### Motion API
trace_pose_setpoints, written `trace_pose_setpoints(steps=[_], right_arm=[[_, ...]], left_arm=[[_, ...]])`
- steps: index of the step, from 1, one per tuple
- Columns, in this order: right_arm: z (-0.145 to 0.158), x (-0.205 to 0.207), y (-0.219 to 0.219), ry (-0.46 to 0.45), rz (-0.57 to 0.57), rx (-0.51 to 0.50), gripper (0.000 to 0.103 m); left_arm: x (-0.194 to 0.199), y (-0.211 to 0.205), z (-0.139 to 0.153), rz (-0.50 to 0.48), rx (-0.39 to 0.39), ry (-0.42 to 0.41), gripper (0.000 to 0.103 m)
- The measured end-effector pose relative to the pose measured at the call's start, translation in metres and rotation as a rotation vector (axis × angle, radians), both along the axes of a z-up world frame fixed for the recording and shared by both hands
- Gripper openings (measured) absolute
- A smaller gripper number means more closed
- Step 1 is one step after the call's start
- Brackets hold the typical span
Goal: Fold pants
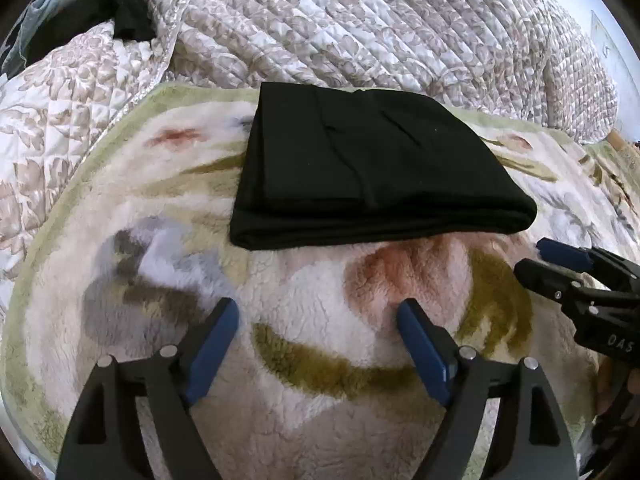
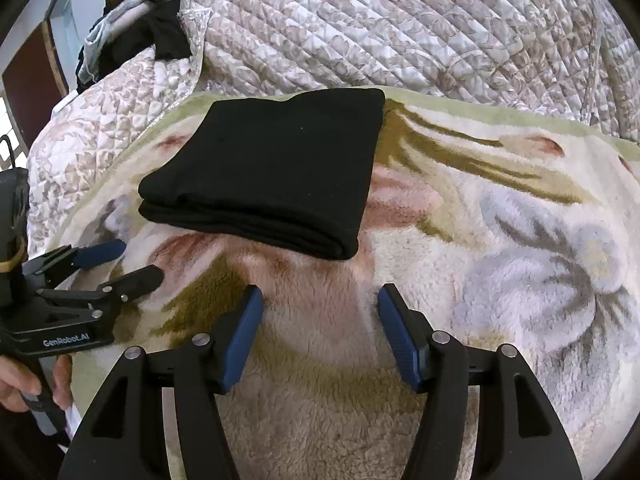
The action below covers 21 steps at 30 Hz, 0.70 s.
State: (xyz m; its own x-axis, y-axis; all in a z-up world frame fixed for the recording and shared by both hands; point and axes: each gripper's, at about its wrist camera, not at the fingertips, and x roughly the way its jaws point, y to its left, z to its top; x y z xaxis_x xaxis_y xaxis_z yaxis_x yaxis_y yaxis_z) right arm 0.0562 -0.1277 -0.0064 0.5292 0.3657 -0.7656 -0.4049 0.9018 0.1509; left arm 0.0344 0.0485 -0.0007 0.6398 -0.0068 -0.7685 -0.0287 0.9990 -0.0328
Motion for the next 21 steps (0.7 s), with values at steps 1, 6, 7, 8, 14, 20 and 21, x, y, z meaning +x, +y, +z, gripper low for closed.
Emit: trace_pose_setpoints(steps=[1,6,7,8,14,20,21], right_arm=[[0.0000,0.0002,0.0008,-0.002,0.000,-0.004,0.061],[0.0002,-0.0015,0.0030,-0.012,-0.003,-0.023,0.061],[0.0002,-0.0016,0.0033,-0.013,-0.002,-0.025,0.062],[0.0002,-0.0022,0.0040,-0.014,-0.002,-0.031,0.062],[-0.0003,-0.0002,0.0027,-0.012,0.003,-0.018,0.062],[-0.0002,0.0013,0.0032,-0.013,0.003,-0.019,0.062],[-0.0002,0.0015,0.0029,-0.013,0.003,-0.021,0.062]], left_arm=[[-0.0005,0.0008,-0.0002,-0.001,-0.004,-0.001,0.085],[0.0013,0.0003,0.0000,-0.010,-0.003,-0.002,0.087],[0.0013,-0.0001,-0.0001,-0.011,-0.002,-0.001,0.088],[0.0019,-0.0001,0.0001,-0.012,-0.002,0.000,0.089],[0.0022,0.0002,0.0001,-0.017,-0.004,-0.002,0.090],[0.0022,0.0014,0.0009,-0.018,-0.007,0.001,0.090],[0.0025,0.0017,0.0014,-0.017,-0.010,0.002,0.090]])
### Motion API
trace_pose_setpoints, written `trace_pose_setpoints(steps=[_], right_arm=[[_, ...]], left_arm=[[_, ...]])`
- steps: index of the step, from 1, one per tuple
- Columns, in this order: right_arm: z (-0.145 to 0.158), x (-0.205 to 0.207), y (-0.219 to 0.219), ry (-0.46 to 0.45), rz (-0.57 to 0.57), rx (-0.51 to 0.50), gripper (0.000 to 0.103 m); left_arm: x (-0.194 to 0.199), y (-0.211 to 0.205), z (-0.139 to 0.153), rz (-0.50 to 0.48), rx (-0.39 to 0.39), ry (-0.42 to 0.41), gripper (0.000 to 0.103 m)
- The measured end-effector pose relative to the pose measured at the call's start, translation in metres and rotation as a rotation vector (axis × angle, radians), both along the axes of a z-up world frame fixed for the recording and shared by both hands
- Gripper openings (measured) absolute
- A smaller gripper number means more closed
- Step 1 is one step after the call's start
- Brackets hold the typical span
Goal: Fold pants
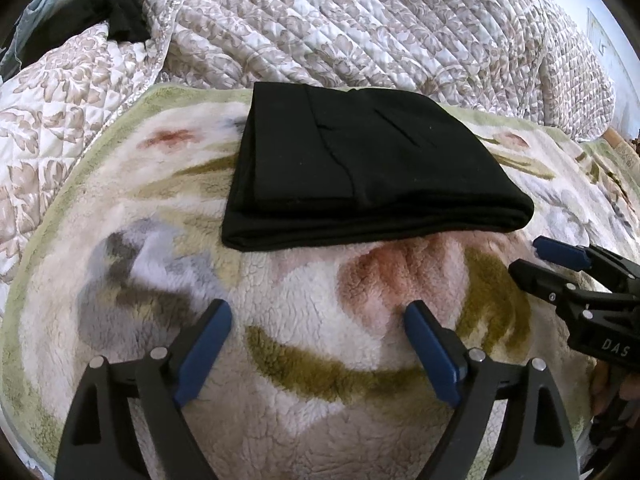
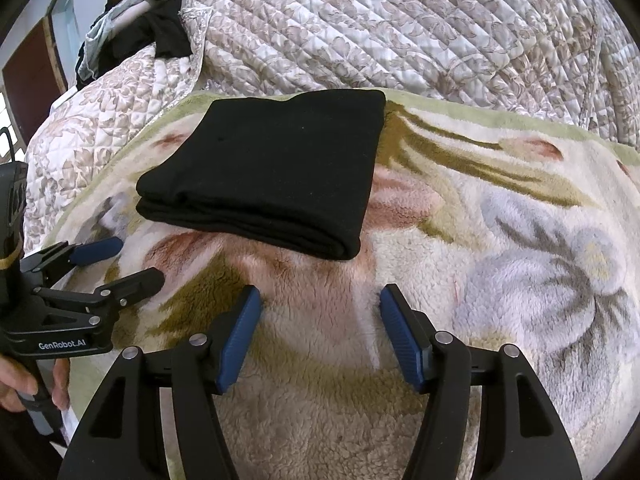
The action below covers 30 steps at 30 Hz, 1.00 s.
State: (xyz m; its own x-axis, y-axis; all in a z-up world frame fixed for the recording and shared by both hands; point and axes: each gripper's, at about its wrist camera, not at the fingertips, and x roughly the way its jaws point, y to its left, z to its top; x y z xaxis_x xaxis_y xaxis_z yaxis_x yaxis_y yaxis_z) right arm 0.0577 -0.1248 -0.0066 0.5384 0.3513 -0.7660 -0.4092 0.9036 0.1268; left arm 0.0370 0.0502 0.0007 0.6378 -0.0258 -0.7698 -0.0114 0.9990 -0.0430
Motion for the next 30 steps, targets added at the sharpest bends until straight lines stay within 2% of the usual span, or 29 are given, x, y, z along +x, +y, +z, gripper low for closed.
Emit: trace_pose_setpoints(steps=[16,22,30], right_arm=[[0.0005,-0.0021,0.0022,-0.010,-0.004,-0.017,0.063],[0.0005,-0.0017,0.0025,-0.013,-0.004,-0.024,0.063],[0.0003,-0.0039,0.0071,-0.031,-0.008,-0.071,0.064]], left_arm=[[0.0021,-0.0011,-0.0003,-0.013,-0.003,0.017,0.096],[0.0032,-0.0037,-0.0008,-0.009,0.018,0.020,0.096],[0.0041,-0.0042,-0.0009,-0.007,0.025,0.027,0.096]])
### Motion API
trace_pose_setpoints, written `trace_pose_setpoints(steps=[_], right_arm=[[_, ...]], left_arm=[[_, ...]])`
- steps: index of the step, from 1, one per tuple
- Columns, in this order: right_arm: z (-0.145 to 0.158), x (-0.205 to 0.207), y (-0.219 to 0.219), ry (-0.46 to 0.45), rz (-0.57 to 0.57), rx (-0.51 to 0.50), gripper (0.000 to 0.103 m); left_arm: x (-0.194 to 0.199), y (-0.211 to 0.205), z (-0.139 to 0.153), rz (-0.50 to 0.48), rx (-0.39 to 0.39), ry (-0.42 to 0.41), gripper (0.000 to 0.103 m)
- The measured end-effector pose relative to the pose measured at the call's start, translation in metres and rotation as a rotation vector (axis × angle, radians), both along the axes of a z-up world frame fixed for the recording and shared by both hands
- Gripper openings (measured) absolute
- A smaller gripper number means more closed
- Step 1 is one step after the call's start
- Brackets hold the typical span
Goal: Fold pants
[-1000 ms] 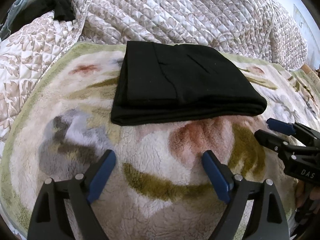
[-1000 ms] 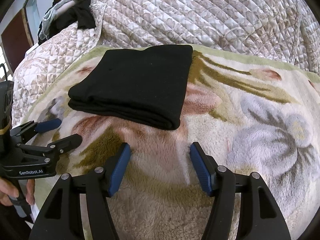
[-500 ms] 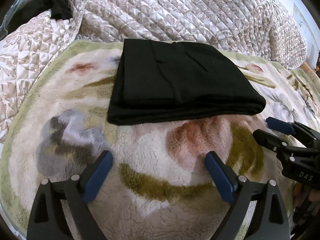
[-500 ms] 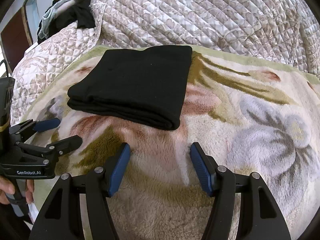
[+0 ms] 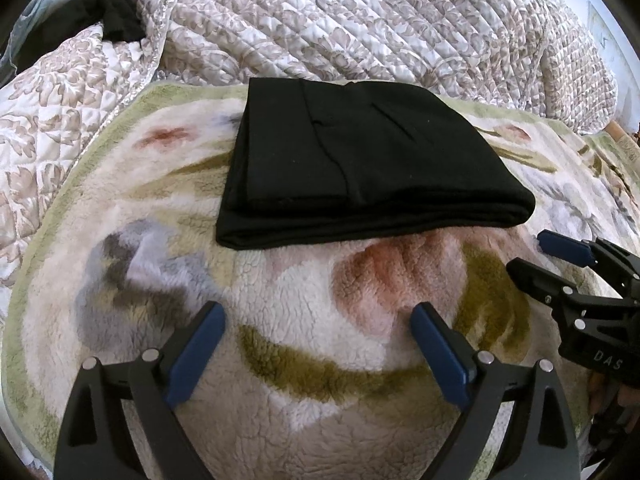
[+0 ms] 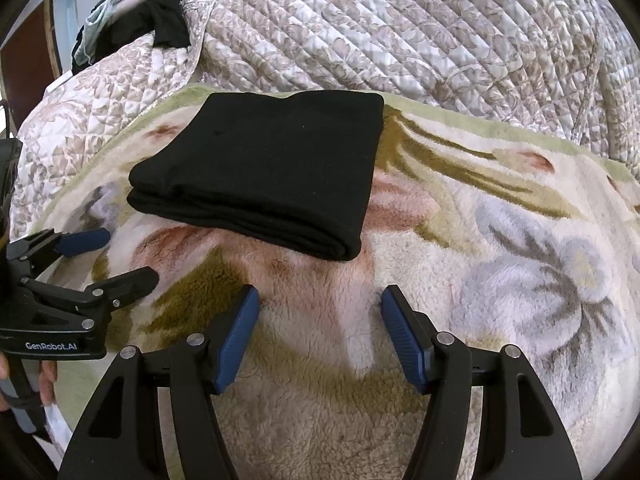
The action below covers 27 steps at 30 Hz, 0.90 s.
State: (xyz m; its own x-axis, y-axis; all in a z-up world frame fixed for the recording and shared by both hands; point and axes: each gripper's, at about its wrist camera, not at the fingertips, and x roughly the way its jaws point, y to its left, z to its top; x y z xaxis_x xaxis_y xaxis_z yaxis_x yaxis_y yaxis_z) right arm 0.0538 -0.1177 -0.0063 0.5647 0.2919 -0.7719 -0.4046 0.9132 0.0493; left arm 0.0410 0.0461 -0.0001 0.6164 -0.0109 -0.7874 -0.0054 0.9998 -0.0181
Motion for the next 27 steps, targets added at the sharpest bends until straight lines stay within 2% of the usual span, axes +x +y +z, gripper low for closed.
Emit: trace_pose_setpoints(steps=[27], right_arm=[[-0.0004,-0.0001,0.0007,0.000,0.001,-0.001,0.065]], left_arm=[[0.0003,0.0017,0.0001,-0.003,-0.001,0.004,0.096]])
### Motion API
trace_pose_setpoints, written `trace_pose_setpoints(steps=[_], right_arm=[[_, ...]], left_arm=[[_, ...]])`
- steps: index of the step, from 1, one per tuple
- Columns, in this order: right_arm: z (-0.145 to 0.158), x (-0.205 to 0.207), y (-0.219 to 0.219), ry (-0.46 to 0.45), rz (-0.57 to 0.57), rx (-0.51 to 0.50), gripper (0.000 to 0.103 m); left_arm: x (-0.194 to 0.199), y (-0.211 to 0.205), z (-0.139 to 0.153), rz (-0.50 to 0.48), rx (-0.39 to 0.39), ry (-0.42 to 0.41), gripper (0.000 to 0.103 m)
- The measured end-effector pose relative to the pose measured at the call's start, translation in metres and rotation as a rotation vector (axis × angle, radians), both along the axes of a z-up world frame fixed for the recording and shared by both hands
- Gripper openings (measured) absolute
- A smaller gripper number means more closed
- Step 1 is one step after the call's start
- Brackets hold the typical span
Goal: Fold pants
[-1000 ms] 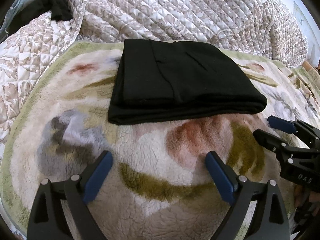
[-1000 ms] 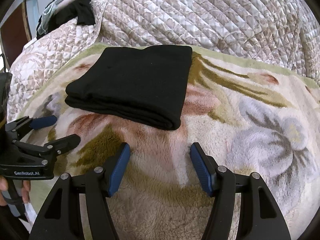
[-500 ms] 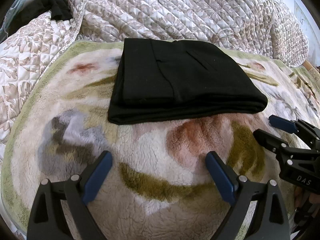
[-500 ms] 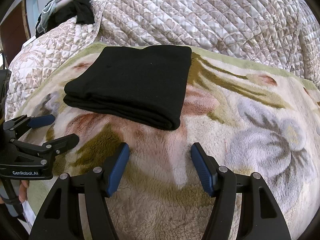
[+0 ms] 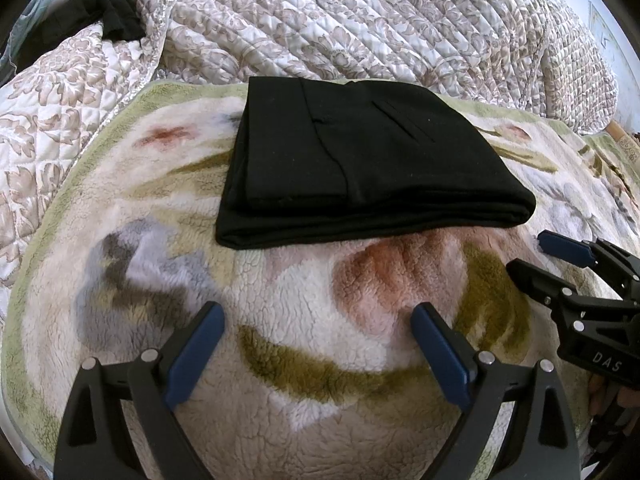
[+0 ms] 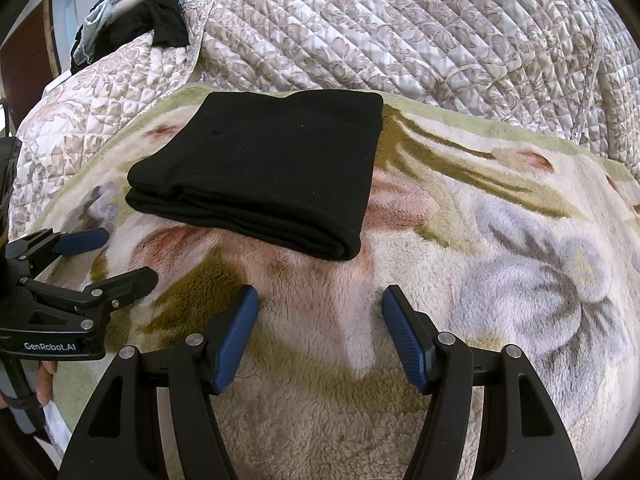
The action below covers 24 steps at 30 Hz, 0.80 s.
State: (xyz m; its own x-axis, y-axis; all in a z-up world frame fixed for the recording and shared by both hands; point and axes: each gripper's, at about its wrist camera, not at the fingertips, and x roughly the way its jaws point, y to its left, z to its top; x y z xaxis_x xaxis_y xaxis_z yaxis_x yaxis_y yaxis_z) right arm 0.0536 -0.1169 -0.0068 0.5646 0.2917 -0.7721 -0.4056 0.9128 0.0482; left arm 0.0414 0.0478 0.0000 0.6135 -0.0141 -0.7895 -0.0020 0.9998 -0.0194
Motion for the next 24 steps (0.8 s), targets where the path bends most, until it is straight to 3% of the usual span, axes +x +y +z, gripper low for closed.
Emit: trace_pose_setpoints(steps=[24], right_arm=[[-0.0003,0.0012,-0.0009,-0.001,-0.014,-0.006,0.069]], left_arm=[[-0.0007,-0.0039,0.0002,0.049,0.013,-0.021,0.098]])
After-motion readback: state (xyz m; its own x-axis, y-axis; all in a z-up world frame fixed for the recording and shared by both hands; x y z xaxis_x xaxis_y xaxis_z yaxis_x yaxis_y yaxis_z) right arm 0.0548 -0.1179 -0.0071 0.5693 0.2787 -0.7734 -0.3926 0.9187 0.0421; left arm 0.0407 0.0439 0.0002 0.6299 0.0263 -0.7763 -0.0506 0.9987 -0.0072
